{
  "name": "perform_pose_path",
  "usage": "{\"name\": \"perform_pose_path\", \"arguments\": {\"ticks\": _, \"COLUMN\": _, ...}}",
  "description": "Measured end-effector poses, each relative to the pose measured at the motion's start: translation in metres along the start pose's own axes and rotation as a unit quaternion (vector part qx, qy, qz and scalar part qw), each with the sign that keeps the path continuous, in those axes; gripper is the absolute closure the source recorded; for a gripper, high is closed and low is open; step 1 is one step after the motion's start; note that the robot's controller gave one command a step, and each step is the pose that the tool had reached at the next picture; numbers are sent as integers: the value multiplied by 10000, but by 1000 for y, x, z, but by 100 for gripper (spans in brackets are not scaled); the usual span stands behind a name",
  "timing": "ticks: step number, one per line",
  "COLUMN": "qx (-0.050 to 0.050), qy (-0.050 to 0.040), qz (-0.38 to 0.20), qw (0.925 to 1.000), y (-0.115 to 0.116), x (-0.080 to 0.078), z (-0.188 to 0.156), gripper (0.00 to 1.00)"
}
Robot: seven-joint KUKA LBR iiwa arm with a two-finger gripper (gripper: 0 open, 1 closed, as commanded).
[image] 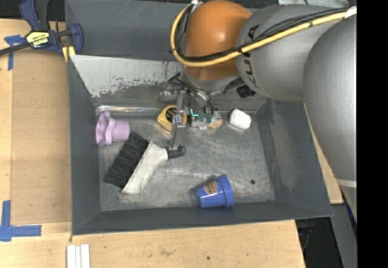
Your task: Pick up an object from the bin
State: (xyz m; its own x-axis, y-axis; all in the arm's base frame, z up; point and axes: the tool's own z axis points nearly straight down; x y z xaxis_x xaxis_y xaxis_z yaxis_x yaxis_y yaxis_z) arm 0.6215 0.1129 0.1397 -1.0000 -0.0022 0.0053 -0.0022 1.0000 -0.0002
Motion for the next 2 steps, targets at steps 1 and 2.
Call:
{"name": "perform_pose_path", "arguments": {"ticks": 1, "qx": -7, "qy": -40, "qz": 9, "qw": 10000, "y": 0, "x": -2, "z": -5, "gripper": 0}}
{"name": "perform_pose_path", "arguments": {"ticks": 2, "qx": -4, "qy": -88, "qz": -658, "qw": 9978, "y": 0, "x": -3, "z": 16, "gripper": 0}}
